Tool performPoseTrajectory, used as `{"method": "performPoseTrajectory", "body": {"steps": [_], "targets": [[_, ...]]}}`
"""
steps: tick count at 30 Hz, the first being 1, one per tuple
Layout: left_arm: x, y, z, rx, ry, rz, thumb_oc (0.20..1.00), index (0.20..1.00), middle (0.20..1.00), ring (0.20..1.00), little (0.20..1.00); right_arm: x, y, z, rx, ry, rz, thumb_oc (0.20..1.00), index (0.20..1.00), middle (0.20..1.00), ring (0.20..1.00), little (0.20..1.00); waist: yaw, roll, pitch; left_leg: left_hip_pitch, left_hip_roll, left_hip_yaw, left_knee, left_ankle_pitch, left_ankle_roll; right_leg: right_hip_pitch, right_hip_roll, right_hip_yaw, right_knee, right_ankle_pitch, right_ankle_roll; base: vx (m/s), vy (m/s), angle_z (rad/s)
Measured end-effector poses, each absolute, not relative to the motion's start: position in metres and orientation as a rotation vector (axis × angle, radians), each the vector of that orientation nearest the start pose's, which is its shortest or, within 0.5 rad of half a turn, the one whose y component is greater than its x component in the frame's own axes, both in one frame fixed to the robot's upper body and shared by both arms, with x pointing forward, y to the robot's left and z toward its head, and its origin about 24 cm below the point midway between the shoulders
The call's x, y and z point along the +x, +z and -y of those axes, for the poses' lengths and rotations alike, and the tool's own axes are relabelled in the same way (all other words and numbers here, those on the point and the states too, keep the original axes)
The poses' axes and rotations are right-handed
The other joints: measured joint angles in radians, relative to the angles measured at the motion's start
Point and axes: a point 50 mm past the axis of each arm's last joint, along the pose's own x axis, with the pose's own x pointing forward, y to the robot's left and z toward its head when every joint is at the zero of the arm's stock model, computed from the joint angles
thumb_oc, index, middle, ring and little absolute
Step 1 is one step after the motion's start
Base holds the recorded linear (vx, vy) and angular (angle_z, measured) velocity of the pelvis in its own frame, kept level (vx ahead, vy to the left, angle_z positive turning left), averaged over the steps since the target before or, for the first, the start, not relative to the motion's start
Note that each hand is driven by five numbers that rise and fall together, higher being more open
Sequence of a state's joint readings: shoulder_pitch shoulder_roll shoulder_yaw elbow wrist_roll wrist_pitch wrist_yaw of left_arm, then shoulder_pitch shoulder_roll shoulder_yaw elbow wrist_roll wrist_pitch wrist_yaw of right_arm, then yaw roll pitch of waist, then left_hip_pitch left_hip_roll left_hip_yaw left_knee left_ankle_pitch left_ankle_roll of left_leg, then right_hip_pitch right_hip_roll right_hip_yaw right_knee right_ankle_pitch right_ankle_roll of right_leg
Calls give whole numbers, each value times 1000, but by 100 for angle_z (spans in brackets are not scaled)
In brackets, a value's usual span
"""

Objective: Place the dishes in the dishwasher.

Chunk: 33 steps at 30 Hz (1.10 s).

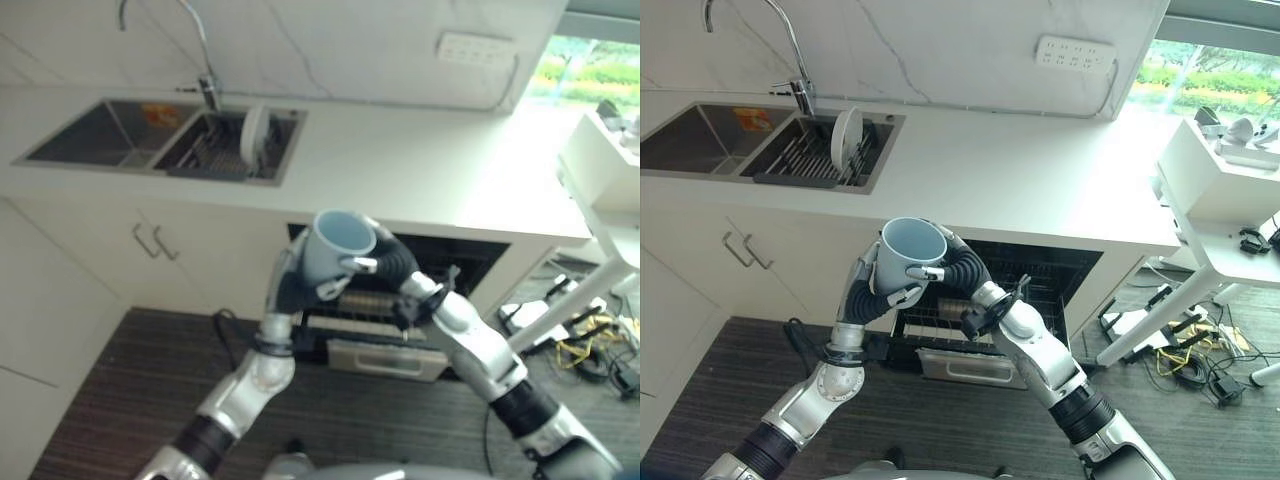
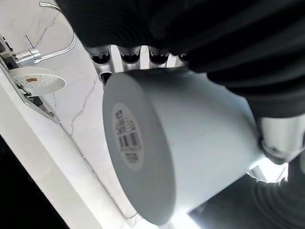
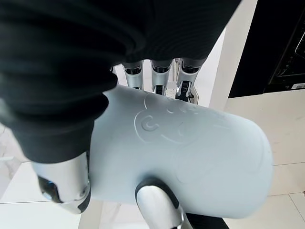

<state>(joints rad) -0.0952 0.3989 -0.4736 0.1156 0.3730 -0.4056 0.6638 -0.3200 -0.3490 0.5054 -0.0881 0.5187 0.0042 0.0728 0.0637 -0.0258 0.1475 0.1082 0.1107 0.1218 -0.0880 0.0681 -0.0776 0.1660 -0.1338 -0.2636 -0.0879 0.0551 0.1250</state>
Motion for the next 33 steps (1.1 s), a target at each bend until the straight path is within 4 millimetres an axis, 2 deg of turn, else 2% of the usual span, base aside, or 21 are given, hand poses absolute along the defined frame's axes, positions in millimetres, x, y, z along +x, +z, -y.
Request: {"method": "performPoseTrajectory", "body": {"steps": [11, 12, 13, 20, 28, 33], "targets": [[243, 64, -124, 550, -1, 553, 200, 200, 200, 200, 200, 272, 110, 69, 94, 648, 171, 200, 200, 200, 200, 200, 0, 4, 2, 1, 0, 0, 0, 0, 0, 1, 0, 0, 0, 0, 0, 0, 0, 0], [243, 64, -124, 552, -1, 552, 573, 573, 573, 573, 573, 272, 110, 69, 94, 646, 172, 200, 200, 200, 200, 200, 0, 4, 3, 1, 0, 0, 0, 0, 0, 1, 0, 0, 0, 0, 0, 0, 0, 0], [243, 64, -124, 553, -3, 550, 1000, 1000, 1000, 1000, 1000, 272, 110, 69, 88, 639, 177, 200, 200, 200, 200, 200, 0, 4, 3, 1, 0, 0, 0, 0, 0, 1, 0, 0, 0, 0, 0, 0, 0, 0], [243, 62, -121, 566, -8, 538, 1000, 1000, 1000, 1000, 1000, 272, 111, 70, 101, 559, 202, 200, 200, 200, 200, 200, -4, 12, 7, 1, 0, 0, 0, 0, 0, 2, 0, -1, 0, 0, 0, 0, 0, 0], [240, 66, -115, 605, -5, 599, 1000, 1000, 1000, 1000, 1000, 277, 116, 108, 181, 290, 301, 200, 200, 200, 200, 200, -9, 17, 11, 3, 0, 0, 0, 0, 0, 4, 0, 0, 0, 0, 0, 0, 0, 0], [240, 66, -116, 607, 19, 597, 1000, 1000, 1000, 1000, 1000, 277, 111, 117, 190, 245, 307, 200, 200, 200, 200, 200, -23, 20, 12, 12, 0, 1, 0, 0, 0, 12, 0, 0, 0, -1, 0, 0, 0, 0]]}}
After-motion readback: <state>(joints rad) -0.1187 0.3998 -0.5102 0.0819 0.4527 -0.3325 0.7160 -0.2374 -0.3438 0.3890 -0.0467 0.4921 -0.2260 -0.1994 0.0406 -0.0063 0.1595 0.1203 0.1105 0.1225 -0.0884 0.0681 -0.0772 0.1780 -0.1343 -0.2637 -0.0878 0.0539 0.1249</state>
